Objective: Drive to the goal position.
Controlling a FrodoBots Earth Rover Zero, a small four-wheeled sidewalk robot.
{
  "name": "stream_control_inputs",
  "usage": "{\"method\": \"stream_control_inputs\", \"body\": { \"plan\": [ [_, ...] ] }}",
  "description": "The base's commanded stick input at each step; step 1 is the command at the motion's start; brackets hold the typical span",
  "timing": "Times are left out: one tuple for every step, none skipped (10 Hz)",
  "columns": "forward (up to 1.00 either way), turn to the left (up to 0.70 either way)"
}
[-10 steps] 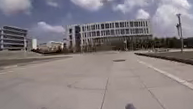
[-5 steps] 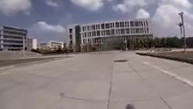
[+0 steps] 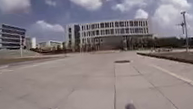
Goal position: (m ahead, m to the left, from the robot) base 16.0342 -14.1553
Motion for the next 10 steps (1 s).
{"method": "stream_control_inputs", "body": {
  "plan": [
    [0.70,0.05],
    [0.70,0.05],
    [0.70,0.05],
    [0.70,0.05],
    [0.70,0.05],
    [0.70,0.05],
    [0.70,0.05],
    [0.70,0.05],
    [0.70,0.05],
    [0.70,0.05]
  ]
}}
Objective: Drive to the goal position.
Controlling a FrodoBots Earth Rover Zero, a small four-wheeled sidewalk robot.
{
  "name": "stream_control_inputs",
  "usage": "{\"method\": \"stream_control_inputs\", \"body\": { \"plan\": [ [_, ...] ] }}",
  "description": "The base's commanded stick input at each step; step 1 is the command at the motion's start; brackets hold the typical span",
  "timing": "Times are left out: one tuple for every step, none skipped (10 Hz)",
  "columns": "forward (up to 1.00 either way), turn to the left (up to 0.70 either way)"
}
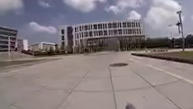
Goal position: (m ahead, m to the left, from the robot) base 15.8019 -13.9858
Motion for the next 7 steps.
{"method": "stream_control_inputs", "body": {
  "plan": [
    [0.70,0.05],
    [0.70,0.05],
    [0.70,0.05],
    [0.70,0.05],
    [0.70,0.05],
    [0.70,0.05],
    [0.70,0.05]
  ]
}}
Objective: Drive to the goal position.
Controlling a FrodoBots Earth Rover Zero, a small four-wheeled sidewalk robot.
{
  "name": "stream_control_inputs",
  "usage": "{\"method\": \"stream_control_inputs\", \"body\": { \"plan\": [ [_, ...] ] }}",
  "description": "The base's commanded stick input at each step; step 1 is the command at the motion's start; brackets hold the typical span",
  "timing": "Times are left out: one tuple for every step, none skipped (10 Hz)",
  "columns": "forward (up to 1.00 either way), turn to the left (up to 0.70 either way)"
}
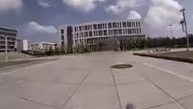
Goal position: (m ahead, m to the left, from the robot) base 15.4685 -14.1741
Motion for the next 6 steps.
{"method": "stream_control_inputs", "body": {
  "plan": [
    [0.70,0.05],
    [0.70,0.05],
    [0.70,0.05],
    [0.70,0.05],
    [0.70,0.05],
    [0.70,0.05]
  ]
}}
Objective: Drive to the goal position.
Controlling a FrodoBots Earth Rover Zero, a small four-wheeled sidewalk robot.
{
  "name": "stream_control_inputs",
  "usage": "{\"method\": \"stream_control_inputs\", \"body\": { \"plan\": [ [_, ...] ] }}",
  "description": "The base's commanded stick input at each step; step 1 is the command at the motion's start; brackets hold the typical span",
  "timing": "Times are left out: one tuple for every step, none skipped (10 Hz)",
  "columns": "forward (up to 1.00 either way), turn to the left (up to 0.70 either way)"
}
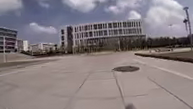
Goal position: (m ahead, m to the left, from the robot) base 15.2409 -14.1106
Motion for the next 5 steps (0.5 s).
{"method": "stream_control_inputs", "body": {
  "plan": [
    [0.70,0.05],
    [0.70,0.05],
    [0.70,0.05],
    [0.70,0.05],
    [0.70,0.05]
  ]
}}
